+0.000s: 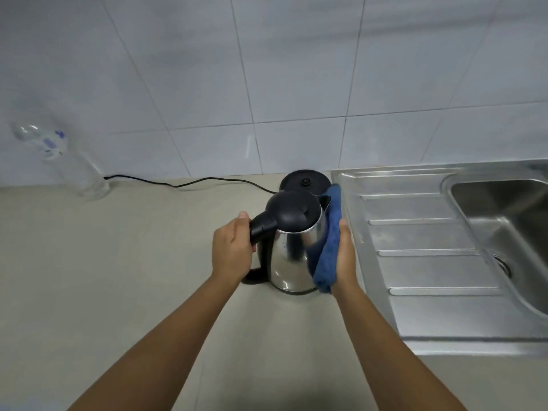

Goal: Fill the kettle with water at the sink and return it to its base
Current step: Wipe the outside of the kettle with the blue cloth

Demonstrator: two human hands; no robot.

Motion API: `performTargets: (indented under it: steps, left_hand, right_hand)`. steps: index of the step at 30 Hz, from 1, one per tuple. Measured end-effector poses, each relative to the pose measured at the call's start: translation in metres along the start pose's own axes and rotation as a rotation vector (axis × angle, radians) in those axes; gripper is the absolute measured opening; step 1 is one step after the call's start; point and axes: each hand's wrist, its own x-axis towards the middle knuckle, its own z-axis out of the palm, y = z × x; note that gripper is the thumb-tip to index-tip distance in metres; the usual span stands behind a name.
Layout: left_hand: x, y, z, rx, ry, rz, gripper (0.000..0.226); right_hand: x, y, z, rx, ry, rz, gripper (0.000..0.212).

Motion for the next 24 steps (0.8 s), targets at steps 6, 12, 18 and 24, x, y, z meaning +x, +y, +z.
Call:
performTargets:
  steps: [6, 12, 18, 24]
  left_hand:
    - [0.000, 0.001, -0.005, 0.015, -0.032, 0.049, 0.062]
    - [-0.008, 0.002, -0.009, 0.016, -0.057, 0.025, 0.053]
    - [-0.010, 0.001, -0.010, 0.039, -0.099, 0.057, 0.045]
    - [-0.008, -0.001, -0.009, 0.024, -0.097, 0.081, 0.044]
  right_hand:
    - [-0.081, 0.069, 0.048, -0.301, 0.220, -0.361, 0.086]
    - [-0.064, 0.023, 0.090, -0.489, 0.460, -0.632, 0.082]
    - [-0.057, 0.070, 0.078, -0.551, 0.377, -0.596, 0.080]
    - [-0.077, 0.075, 0.080, -0.217, 0.303, -0.269, 0.118]
